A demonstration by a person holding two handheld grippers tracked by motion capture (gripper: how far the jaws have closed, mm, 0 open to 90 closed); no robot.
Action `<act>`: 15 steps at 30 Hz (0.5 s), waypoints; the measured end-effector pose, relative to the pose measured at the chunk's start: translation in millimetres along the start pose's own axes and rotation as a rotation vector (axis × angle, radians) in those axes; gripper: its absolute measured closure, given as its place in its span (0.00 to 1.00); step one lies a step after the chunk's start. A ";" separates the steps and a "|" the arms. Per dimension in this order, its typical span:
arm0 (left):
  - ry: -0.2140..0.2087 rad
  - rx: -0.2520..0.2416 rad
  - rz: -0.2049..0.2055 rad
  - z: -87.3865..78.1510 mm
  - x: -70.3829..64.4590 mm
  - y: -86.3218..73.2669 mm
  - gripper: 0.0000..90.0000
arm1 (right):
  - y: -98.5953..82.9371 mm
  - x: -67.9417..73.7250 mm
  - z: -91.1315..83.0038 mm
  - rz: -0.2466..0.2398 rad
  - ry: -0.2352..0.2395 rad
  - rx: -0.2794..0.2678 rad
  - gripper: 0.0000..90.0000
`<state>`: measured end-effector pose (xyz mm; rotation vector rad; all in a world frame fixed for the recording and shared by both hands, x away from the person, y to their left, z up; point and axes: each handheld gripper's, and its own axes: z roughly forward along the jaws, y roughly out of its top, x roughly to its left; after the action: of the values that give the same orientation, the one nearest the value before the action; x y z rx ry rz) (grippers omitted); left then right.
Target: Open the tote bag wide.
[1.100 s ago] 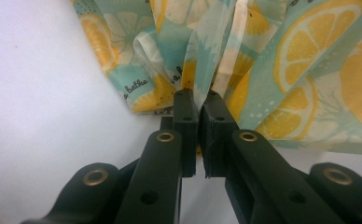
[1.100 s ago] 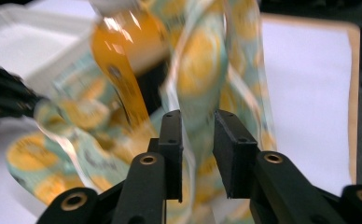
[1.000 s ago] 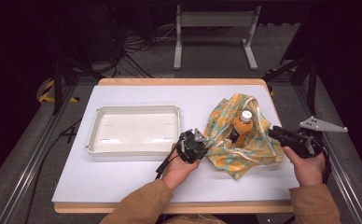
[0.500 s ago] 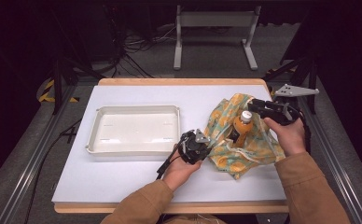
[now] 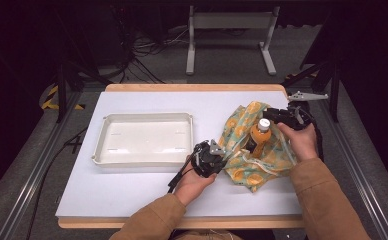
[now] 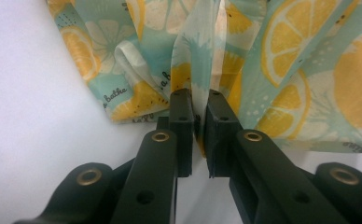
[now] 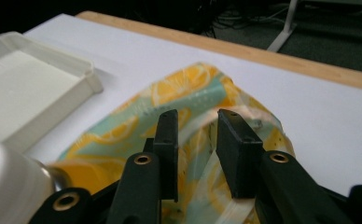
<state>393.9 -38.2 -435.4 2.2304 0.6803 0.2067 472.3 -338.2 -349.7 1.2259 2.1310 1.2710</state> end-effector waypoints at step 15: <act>0.010 0.023 -0.012 1.2 1.7 -6.1 0.89 | -52.4 -14.6 16.4 0.018 -0.062 0.131 0.74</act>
<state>393.3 -34.8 -440.8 2.2482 0.7050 0.2054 465.7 -353.0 -404.2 1.3219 2.1928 1.1002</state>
